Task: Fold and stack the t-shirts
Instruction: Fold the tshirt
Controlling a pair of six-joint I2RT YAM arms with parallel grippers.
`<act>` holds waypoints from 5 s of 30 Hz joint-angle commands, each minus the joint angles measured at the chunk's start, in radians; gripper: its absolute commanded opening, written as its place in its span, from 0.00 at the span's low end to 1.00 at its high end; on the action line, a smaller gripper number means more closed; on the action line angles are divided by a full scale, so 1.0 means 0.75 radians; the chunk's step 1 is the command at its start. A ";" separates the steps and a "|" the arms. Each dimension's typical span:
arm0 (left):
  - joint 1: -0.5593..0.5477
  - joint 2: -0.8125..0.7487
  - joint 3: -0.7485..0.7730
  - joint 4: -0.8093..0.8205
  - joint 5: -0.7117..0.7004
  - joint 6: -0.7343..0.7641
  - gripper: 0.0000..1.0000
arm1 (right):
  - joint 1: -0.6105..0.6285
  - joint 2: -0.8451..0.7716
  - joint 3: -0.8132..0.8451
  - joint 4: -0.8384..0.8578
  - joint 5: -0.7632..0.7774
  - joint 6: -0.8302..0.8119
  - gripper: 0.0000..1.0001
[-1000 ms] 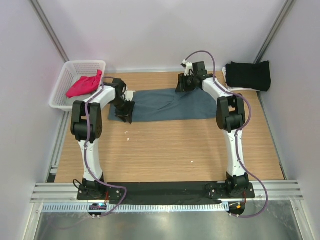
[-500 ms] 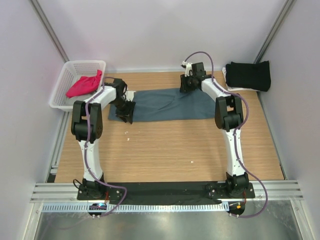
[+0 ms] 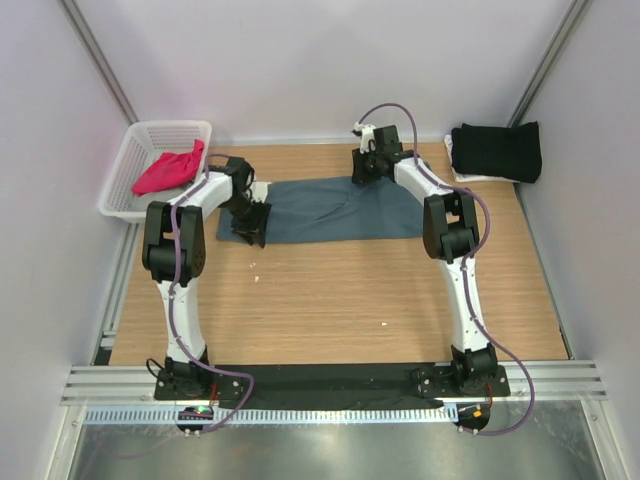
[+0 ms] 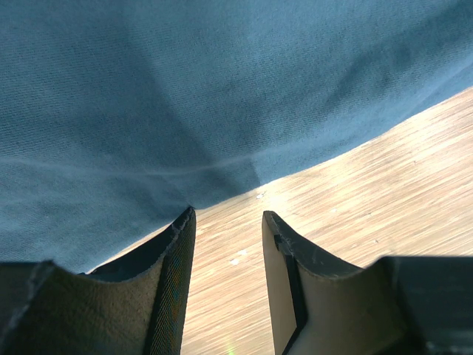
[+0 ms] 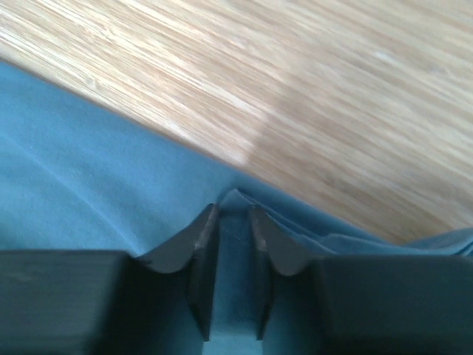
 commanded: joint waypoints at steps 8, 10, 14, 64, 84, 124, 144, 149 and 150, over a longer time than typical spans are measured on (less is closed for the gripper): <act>-0.010 -0.057 0.014 0.024 0.014 -0.006 0.42 | 0.030 0.016 0.052 0.032 0.102 -0.026 0.42; -0.010 -0.055 0.014 0.022 0.016 -0.008 0.42 | 0.030 0.018 0.050 0.030 0.100 -0.030 0.40; -0.016 -0.059 0.016 0.022 0.014 -0.010 0.42 | 0.034 0.024 0.044 0.035 0.102 -0.037 0.30; -0.022 0.068 0.286 0.233 -0.207 0.105 0.92 | -0.156 -0.520 -0.598 0.057 0.145 0.201 0.69; -0.100 -0.179 -0.246 0.178 -0.360 -0.014 1.00 | -0.168 -0.062 -0.116 -0.111 0.118 0.172 0.69; -0.231 -0.566 -0.598 0.153 -0.346 0.729 0.86 | -0.103 -0.557 -0.433 -0.053 0.227 0.092 0.72; -0.224 -0.474 -0.649 0.075 -0.231 0.602 0.40 | -0.109 -0.389 -0.351 -0.053 0.270 0.100 0.71; -0.226 -0.452 -0.651 0.124 -0.299 0.581 0.45 | -0.107 -0.399 -0.353 -0.039 0.266 0.100 0.71; -0.226 -0.448 -0.653 0.131 -0.329 0.581 0.46 | -0.109 -0.401 -0.355 -0.037 0.268 0.100 0.71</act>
